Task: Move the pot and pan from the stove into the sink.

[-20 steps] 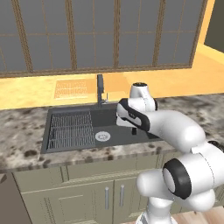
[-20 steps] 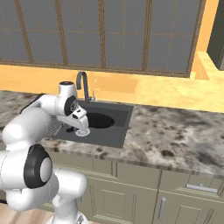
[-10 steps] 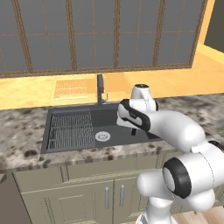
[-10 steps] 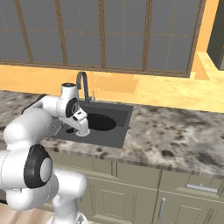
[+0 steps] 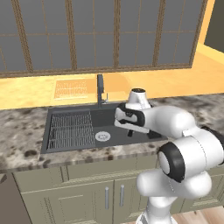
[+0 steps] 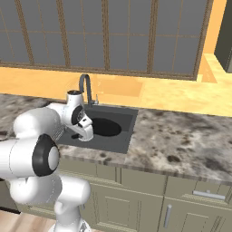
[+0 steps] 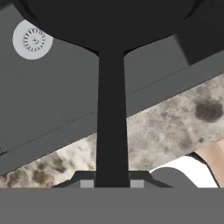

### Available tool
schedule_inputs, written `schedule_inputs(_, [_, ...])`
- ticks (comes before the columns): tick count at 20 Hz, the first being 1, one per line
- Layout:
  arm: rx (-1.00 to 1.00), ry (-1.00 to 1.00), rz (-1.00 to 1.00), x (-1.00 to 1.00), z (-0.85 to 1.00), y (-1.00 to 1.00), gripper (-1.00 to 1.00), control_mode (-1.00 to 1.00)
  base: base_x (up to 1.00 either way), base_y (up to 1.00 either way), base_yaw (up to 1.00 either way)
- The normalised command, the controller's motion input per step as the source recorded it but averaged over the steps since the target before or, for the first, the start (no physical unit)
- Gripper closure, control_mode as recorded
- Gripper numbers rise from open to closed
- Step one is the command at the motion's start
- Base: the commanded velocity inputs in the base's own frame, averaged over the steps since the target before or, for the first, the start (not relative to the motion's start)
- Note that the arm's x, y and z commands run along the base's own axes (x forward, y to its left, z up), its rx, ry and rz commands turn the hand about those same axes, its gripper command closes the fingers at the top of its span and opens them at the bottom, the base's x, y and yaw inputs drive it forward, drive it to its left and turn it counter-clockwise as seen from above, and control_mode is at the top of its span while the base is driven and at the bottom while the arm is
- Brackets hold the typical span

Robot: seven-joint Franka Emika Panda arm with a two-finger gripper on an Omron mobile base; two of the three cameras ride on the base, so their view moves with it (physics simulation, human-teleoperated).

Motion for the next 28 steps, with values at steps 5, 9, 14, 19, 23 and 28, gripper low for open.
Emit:
schedule_inputs(5, [0.02,0.00,-0.05,0.39,-0.30,0.07,1.00,-1.00,0.00,0.00,0.00])
schedule_inputs(9, [0.01,0.00,-0.06,0.40,-0.23,0.09,1.00,-1.00,0.00,0.00,0.00])
schedule_inputs(14, [0.00,-0.02,-0.06,0.39,-0.36,0.12,1.00,-1.00,0.00,0.00,0.00])
schedule_inputs(19, [0.00,-0.03,-0.04,0.26,-0.32,0.07,1.00,-1.00,0.00,0.00,0.00])
schedule_inputs(23, [0.00,0.00,0.00,0.00,0.00,0.00,-1.00,-1.00,0.00,0.00,0.00])
schedule_inputs(28, [0.01,-0.02,0.00,0.00,0.12,0.00,-1.00,-1.00,0.00,0.00,0.00])
